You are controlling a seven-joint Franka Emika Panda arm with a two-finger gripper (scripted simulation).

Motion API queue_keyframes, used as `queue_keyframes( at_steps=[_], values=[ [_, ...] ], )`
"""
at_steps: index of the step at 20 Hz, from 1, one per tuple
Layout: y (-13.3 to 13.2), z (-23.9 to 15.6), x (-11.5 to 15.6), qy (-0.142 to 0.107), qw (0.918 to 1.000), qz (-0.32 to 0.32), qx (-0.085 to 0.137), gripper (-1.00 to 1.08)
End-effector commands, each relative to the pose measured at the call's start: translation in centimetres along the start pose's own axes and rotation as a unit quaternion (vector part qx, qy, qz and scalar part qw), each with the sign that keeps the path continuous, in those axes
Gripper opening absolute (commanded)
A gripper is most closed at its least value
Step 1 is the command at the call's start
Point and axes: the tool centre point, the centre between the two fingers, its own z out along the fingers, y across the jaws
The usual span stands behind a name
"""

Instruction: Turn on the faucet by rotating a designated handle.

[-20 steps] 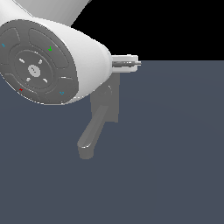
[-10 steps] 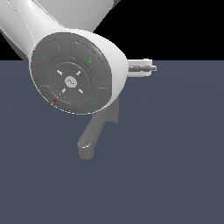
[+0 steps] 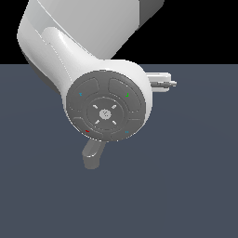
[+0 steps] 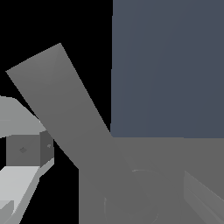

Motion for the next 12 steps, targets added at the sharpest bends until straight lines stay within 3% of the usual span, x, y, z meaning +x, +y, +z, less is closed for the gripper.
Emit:
queue_keyframes(
  at_steps=[1, 12],
  values=[
    [-1.3, 0.6, -0.3, -0.010, 0.9999, 0.001, 0.006, -1.00],
    [-3.2, 0.8, 1.3, -0.014, 0.9999, 0.001, 0.006, -1.00]
  ],
)
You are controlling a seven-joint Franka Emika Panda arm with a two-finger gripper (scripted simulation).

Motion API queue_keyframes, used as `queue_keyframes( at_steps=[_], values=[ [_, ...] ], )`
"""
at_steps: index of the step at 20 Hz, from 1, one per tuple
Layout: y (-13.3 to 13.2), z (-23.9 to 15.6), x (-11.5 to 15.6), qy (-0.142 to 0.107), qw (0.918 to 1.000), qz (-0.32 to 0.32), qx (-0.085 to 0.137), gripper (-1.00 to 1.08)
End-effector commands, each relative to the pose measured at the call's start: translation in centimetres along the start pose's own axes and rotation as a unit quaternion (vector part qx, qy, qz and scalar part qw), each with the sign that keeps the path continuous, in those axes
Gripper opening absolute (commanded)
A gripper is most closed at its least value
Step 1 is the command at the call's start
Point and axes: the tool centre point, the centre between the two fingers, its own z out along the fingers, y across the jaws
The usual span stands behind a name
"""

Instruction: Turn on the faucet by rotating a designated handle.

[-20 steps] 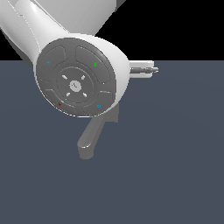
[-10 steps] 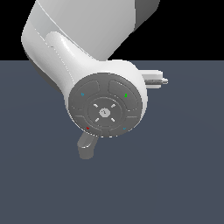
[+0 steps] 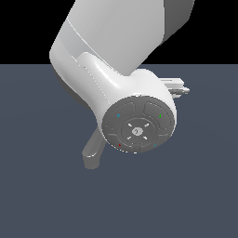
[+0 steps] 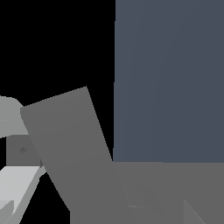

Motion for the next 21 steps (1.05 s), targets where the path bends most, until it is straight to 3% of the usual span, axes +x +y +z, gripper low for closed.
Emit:
queue_keyframes(
  at_steps=[1, 21],
  values=[
    [-0.2, 0.0, 0.5, 0.000, 1.0000, 0.000, 0.000, -1.00],
    [-2.1, 0.2, 6.4, -0.001, 1.0000, 0.000, 0.001, -1.00]
  ],
)
